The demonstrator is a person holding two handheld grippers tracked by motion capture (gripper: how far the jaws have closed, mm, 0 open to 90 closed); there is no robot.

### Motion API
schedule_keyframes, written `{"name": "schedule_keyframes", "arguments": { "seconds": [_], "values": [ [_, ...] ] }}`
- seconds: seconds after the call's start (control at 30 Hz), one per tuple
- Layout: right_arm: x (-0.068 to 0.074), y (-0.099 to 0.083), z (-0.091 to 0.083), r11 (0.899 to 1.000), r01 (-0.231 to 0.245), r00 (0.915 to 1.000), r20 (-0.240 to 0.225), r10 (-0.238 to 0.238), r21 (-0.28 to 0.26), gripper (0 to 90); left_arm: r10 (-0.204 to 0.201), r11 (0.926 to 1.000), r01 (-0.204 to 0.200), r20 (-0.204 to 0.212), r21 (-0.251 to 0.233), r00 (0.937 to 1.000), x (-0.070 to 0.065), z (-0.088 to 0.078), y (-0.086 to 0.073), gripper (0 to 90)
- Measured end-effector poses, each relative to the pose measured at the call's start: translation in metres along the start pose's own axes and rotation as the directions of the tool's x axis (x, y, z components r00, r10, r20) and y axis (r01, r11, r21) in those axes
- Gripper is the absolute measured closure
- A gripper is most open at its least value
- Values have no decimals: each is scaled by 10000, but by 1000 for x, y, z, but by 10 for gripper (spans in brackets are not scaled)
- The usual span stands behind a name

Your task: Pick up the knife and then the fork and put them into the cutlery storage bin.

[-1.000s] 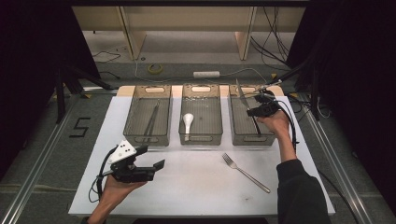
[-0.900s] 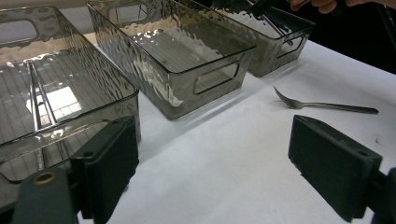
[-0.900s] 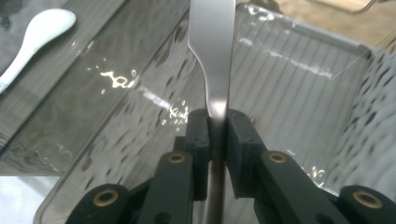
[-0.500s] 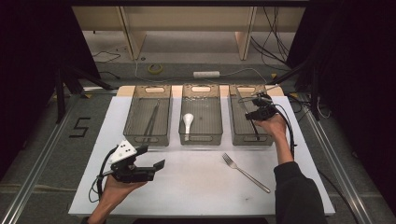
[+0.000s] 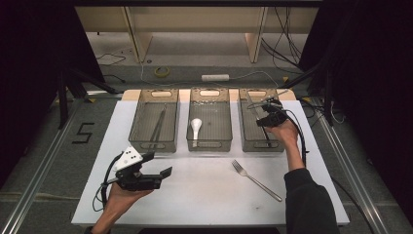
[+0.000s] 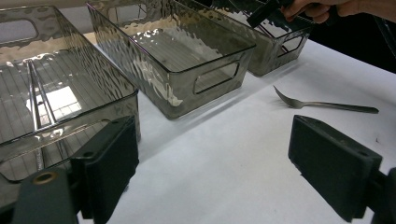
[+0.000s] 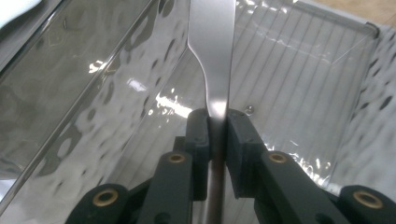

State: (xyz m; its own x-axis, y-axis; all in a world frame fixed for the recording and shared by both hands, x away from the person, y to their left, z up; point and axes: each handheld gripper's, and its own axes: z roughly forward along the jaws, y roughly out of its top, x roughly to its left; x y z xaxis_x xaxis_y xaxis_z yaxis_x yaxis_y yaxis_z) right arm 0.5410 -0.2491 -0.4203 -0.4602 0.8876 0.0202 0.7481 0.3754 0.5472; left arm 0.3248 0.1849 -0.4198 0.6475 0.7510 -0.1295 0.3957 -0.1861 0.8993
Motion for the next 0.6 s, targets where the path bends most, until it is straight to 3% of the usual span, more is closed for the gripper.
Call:
{"name": "schedule_keyframes", "arguments": {
  "seconds": [0.27,0.37,0.4,0.47,0.5,0.6],
  "values": [
    [2,-2,6,9994,-191,9996,207,185,301,779,30,10000,-30,2,5,10000,0,0,0,155],
    [1,-3,4,9989,-453,9989,-92,452,-77,729,32,10000,-32,10,20,10000,0,0,0,154],
    [2,-1,0,9981,-582,9981,-218,578,-204,646,21,10000,-21,9,20,10000,0,0,0,154],
    [3,1,-1,9984,-546,9984,-154,543,-173,629,37,10000,-37,10,49,10000,0,0,0,154],
    [4,2,-6,9986,-474,9989,-35,473,-220,561,78,9999,-78,12,76,10000,0,0,0,154],
    [6,1,-13,9990,-330,9994,-109,327,-312,495,13,10000,-13,-10,28,10000,0,0,0,154]
  ]
}}
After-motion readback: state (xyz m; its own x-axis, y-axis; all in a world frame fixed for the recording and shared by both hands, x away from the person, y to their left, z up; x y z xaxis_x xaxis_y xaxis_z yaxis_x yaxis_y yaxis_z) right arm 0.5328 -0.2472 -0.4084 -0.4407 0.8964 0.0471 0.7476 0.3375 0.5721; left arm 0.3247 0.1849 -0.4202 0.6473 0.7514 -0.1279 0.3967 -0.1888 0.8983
